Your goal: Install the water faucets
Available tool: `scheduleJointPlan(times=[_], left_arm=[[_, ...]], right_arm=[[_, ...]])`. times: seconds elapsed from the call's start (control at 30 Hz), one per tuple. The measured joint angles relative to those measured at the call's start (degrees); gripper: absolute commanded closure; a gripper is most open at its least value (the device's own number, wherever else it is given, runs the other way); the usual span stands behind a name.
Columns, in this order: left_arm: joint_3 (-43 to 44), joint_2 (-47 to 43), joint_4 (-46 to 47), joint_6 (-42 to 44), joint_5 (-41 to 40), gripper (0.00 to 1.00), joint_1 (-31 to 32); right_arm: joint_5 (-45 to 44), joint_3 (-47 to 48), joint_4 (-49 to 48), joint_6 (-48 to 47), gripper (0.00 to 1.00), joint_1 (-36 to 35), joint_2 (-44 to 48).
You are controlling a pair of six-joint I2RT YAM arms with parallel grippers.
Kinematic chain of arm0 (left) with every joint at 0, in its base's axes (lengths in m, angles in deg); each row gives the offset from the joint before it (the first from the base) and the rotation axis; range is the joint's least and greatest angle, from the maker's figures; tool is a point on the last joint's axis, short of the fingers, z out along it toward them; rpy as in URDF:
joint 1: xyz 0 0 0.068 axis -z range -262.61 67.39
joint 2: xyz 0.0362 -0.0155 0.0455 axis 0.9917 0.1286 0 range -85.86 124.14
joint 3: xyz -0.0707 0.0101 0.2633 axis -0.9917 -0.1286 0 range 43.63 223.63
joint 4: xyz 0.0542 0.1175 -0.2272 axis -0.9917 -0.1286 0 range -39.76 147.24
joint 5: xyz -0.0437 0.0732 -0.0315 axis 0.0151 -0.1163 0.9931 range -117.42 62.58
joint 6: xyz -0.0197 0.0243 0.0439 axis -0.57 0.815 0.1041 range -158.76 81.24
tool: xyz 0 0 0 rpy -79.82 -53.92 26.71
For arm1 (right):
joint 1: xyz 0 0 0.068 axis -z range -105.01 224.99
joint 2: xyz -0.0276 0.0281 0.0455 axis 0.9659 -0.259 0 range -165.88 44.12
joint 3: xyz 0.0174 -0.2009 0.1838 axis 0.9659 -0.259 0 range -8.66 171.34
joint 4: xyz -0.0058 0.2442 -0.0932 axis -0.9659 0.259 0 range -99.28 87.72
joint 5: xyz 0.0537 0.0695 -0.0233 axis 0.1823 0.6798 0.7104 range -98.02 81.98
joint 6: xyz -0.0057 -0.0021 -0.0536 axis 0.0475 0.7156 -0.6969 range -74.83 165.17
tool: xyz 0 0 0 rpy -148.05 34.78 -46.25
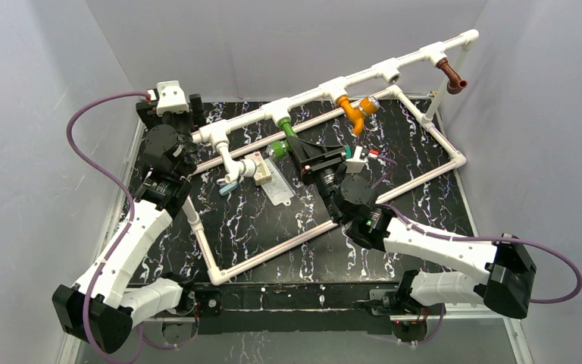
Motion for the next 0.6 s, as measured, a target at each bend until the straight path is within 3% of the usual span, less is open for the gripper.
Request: scheduleJointPlan(times=[0.27,0.6], left_arm=[[0.0,0.1,0.2,0.1,-0.1,0.26,-0.2],[0.0,0.1,0.2,0.1,-0.1,0.26,-0.2]], right_arm=[[4.4,-1.2,2.1,-0.2,0.27,-0.7,4.5],[7.4,-0.9,10.6,-13.4,0.24,-0.9,12.2]])
